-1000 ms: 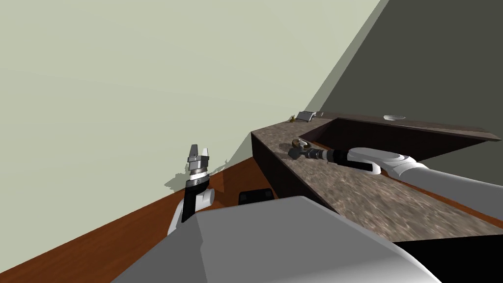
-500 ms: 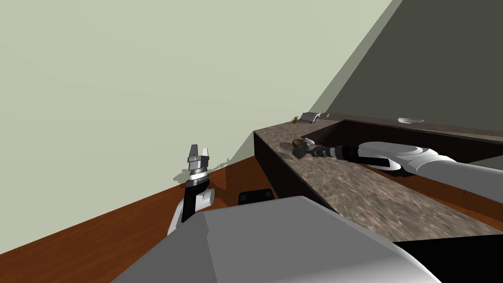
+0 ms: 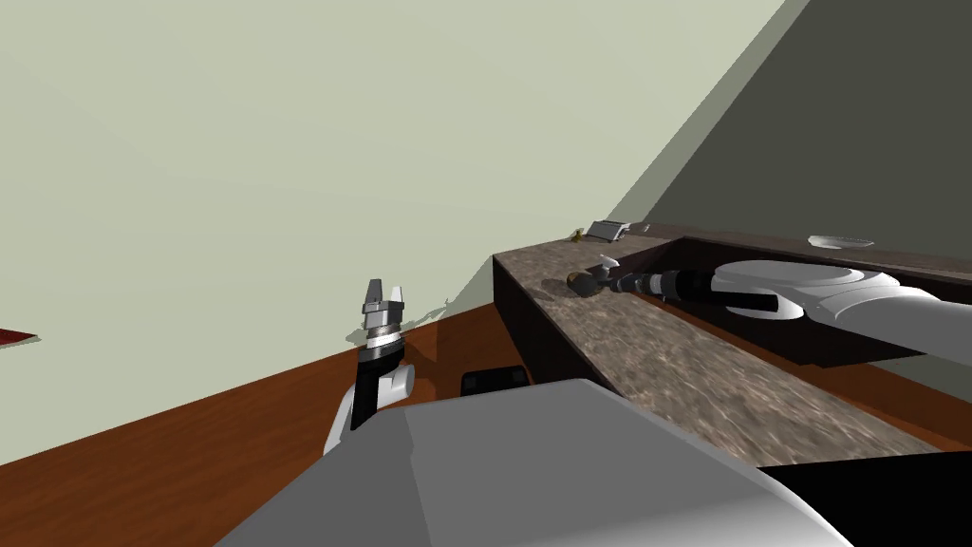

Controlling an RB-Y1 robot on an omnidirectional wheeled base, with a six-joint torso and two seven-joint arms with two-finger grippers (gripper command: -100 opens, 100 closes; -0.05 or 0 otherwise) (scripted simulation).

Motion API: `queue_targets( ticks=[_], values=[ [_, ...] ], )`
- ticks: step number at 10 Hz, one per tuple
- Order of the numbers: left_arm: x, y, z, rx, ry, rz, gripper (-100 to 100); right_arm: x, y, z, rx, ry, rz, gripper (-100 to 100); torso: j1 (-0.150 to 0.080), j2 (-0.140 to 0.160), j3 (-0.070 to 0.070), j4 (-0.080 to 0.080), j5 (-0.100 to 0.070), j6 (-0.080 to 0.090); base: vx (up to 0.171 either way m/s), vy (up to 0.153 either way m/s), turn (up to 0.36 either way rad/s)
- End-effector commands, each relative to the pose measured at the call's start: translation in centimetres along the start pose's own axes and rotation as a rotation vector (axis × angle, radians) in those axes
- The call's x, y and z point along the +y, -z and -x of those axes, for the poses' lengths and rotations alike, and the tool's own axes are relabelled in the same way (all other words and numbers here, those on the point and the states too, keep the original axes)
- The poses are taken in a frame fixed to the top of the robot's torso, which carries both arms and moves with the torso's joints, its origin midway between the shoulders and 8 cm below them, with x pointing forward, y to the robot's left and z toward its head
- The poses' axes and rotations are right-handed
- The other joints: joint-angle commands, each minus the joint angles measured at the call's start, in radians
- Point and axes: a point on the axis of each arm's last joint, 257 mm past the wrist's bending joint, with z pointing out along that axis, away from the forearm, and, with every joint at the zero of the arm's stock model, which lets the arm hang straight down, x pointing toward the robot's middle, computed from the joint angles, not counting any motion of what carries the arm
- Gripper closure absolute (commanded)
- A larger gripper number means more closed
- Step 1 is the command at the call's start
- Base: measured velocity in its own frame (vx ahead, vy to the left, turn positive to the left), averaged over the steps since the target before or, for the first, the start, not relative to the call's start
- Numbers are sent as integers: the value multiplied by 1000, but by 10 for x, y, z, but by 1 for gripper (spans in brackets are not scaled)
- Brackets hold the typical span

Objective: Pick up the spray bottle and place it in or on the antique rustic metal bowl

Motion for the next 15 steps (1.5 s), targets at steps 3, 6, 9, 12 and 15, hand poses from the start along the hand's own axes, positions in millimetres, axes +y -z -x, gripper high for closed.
queue_targets(
  ticks=[3, 6, 9, 12, 15],
  values=[
    [0, 0, 0, 0, 0, 0, 0, -25, 13, 30, -58, -27, -45, 100, 3, 1, 0, 0, 1, 1, 32, -66, 69],
    [0, 0, 0, 0, 0, 0, 0, -47, 29, 66, -135, -54, -91, 100, 0, -2, -1, 0, 0, 0, 57, -118, 128],
    [0, 0, 0, 0, 0, 0, 0, -44, 27, 62, -125, -47, -85, -100, 5, 2, 1, 0, 0, 2, 10, -23, 11],
    [0, 0, 0, 0, 0, 0, 0, -44, 27, 62, -125, -47, -85, -100, 7, 3, 2, 0, 0, 2, 0, 0, 0],
    [0, 0, 0, 0, 0, 0, 0, -40, 36, 92, -129, -28, -72, -100, 8, 3, 2, 0, 1, 2, 7, 9, -49]
  ],
)
